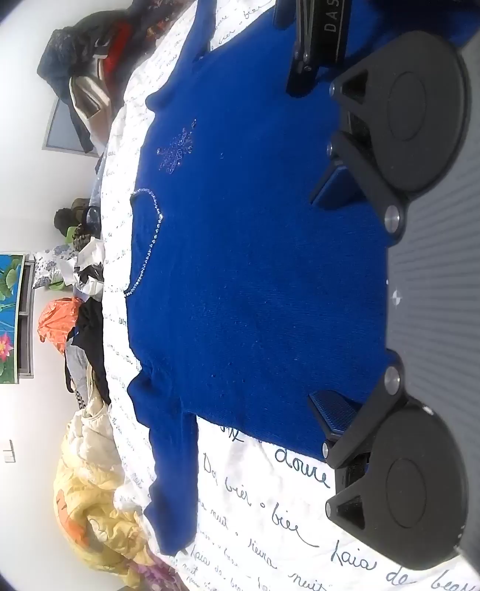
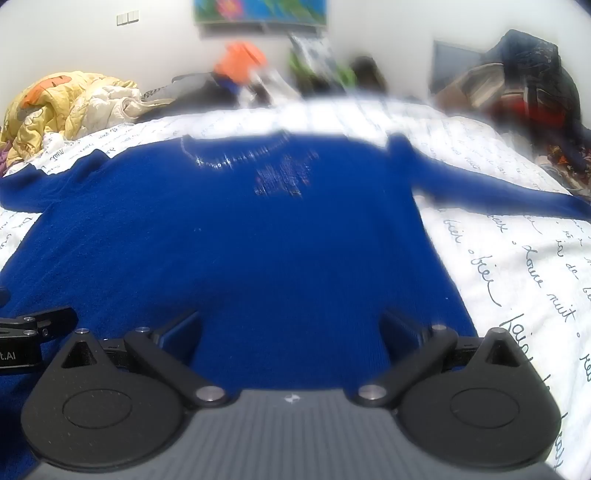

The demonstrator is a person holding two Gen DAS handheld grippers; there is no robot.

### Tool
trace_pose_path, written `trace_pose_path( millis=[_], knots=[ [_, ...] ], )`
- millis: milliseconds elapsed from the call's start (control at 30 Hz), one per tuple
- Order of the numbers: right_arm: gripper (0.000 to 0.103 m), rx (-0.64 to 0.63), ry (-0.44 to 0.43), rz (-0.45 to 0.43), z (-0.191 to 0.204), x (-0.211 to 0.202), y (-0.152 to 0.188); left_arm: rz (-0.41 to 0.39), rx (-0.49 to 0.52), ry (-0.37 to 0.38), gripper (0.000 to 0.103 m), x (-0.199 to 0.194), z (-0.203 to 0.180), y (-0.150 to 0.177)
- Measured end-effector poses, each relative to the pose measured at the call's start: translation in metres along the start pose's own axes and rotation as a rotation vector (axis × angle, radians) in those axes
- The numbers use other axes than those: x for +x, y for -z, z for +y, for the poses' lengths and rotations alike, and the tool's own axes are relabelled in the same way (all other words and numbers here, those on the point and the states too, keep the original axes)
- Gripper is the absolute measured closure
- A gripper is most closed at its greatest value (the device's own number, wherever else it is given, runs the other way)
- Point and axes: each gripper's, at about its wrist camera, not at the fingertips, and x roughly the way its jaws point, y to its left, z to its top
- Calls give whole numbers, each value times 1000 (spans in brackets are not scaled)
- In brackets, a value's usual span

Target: Fold small clothes

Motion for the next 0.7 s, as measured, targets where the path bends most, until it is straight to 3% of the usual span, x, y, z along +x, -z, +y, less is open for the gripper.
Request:
trace_pose_path(
  millis=[700],
  knots=[
    [0, -1, 0, 3, -1, 0, 0, -4, -12, 16, 0, -2, 3, 2]
  ],
)
